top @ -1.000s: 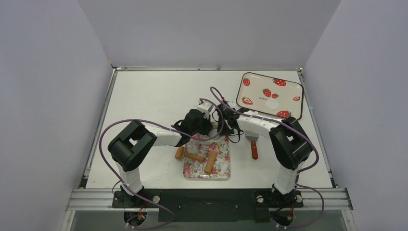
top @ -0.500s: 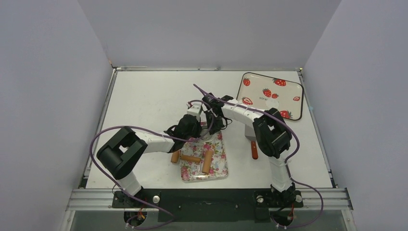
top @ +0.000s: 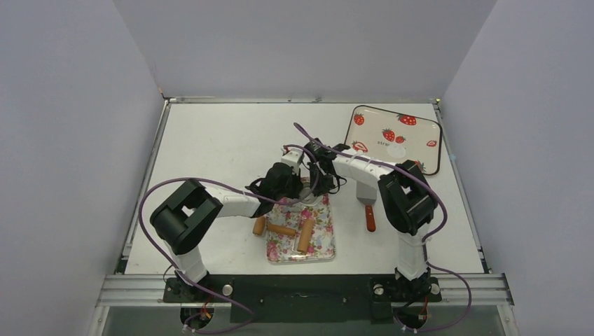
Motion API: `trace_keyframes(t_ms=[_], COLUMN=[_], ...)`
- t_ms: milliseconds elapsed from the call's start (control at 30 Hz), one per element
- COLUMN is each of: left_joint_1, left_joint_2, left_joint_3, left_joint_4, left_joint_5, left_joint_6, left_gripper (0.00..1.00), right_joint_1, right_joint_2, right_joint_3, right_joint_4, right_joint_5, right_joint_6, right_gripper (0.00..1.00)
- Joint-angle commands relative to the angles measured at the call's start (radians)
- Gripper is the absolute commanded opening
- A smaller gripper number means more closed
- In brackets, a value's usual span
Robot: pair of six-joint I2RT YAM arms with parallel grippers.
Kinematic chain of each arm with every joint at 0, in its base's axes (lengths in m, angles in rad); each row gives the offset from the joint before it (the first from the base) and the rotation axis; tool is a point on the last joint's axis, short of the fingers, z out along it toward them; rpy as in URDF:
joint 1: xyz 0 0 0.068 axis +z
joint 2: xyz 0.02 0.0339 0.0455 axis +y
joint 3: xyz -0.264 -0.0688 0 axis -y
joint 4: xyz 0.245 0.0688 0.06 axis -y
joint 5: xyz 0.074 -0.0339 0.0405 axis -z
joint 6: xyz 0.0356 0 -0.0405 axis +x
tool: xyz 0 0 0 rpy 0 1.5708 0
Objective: Roll out the dumpling wrappers from the dough
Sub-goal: Press the dumpling wrapper on the work surface.
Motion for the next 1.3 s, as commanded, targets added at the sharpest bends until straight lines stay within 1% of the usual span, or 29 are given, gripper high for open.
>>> trace_keyframes(t_ms=[0, 100, 167, 200, 233, 300, 333, 400, 467, 500, 533, 567, 600, 633, 667, 700, 767, 833, 933, 967, 1000, 1033, 1067, 1100, 1133, 1167, 1233, 1267], left_joint_1=[-0.004, -0.001, 0.015, 0.026, 0.03, 0.036, 0.037, 0.038, 0.039, 0.039, 0.038, 0.032, 0.028, 0.018, 0.013, 0.004, -0.01, -0.012, -0.023, -0.024, -0.02, -0.002, 0.008, 0.031, 0.05, 0.058, 0.068, 0.066], left_joint_2=[0.007, -0.022, -0.015, 0.001, 0.011, 0.049, 0.06, 0.091, 0.117, 0.13, 0.134, 0.131, 0.122, 0.1, 0.087, 0.061, 0.024, 0.007, 0.02, 0.035, 0.044, 0.066, 0.079, 0.11, 0.143, 0.16, 0.203, 0.215], left_joint_3=[-0.088, -0.158, -0.16, -0.154, -0.152, -0.141, -0.126, -0.086, -0.037, -0.023, 0.001, 0.007, 0.0, -0.008, -0.031, -0.042, -0.08, -0.079, -0.072, -0.068, -0.063, -0.048, -0.037, -0.004, 0.019, 0.07, 0.129, 0.139], left_joint_4=[-0.283, -0.309, -0.301, -0.282, -0.259, -0.157, -0.079, 0.001, 0.004, -0.013, -0.069, -0.101, -0.167, -0.203, -0.286, -0.325, -0.441, -0.471, -0.456, -0.412, -0.383, -0.308, -0.266, -0.189, -0.16, -0.119, -0.101, -0.103], left_joint_5=[-0.088, -0.077, -0.067, -0.054, -0.042, -0.01, 0.008, 0.024, 0.016, 0.007, -0.011, -0.021, -0.032, -0.028, -0.024, -0.002, -0.012, -0.016, 0.016, 0.019, 0.01, -0.012, -0.022, -0.037, -0.04, -0.045, -0.051, -0.051], left_joint_6=[-0.023, -0.027, -0.022, -0.024, -0.023, -0.002, 0.021, 0.058, 0.083, 0.092, 0.092, 0.083, 0.077, 0.049, 0.027, -0.012, -0.024, -0.016, -0.006, 0.002, 0.008, 0.035, 0.06, 0.123, 0.154, 0.203, 0.235, 0.238], left_gripper=[0.0, 0.0, 0.0, 0.0, 0.0, 0.0, 0.0, 0.0, 0.0, 0.0, 0.0, 0.0, 0.0, 0.0, 0.0, 0.0, 0.0, 0.0, 0.0, 0.0, 0.0, 0.0, 0.0, 0.0, 0.0, 0.0, 0.0, 0.0], right_joint_1=[0.03, 0.031, 0.033, 0.036, 0.038, 0.046, 0.054, 0.071, 0.075, 0.074, 0.071, 0.059, 0.049, 0.027, 0.016, -0.003, -0.021, -0.025, -0.008, 0.005, 0.013, 0.031, 0.042, 0.066, 0.089, 0.099, 0.114, 0.112], right_joint_2=[0.149, 0.163, 0.14, 0.127, 0.093, 0.04, 0.024, -0.016, -0.021, -0.009, 0.002, 0.032, 0.05, 0.096, 0.123, 0.165, 0.211, 0.229, 0.187, 0.167, 0.114, 0.088, 0.036, 0.016, -0.016, -0.024, -0.015, 0.011], right_joint_3=[0.159, 0.181, 0.144, 0.099, 0.072, -0.019, -0.08, -0.143, -0.165, -0.154, -0.14, -0.1, -0.067, 0.014, 0.067, 0.172, 0.279, 0.303, 0.229, 0.151, 0.105, 0.008, -0.038, -0.118, -0.17, -0.183, -0.183, -0.153], right_joint_4=[-0.128, -0.14, -0.137, -0.135, -0.128, -0.108, -0.09, -0.072, -0.061, -0.059, -0.059, -0.062, -0.077, -0.092, -0.137, -0.16, -0.201, -0.203, -0.169, -0.157, -0.124, -0.086, -0.069, -0.04, -0.03, -0.014, -0.006, -0.004], right_joint_5=[-0.124, -0.121, -0.112, -0.108, -0.098, -0.094, -0.097, -0.109, -0.129, -0.141, -0.148, -0.157, -0.158, -0.152, -0.131, -0.114, -0.069, -0.059, -0.069, -0.071, -0.08, -0.091, -0.117, -0.128, -0.142, -0.14, -0.124, -0.114], right_joint_6=[-0.052, -0.05, -0.04, -0.027, -0.018, 0.019, 0.047, 0.082, 0.099, 0.095, 0.09, 0.071, 0.056, 0.021, 0.001, -0.036, -0.064, -0.071, -0.057, -0.033, -0.017, 0.021, 0.041, 0.08, 0.096, 0.12, 0.128, 0.12], right_gripper=[0.0, 0.0, 0.0, 0.0, 0.0, 0.0, 0.0, 0.0, 0.0, 0.0, 0.0, 0.0, 0.0, 0.0, 0.0, 0.0, 0.0, 0.0, 0.0, 0.0, 0.0, 0.0, 0.0, 0.0, 0.0, 0.0, 0.0, 0.0])
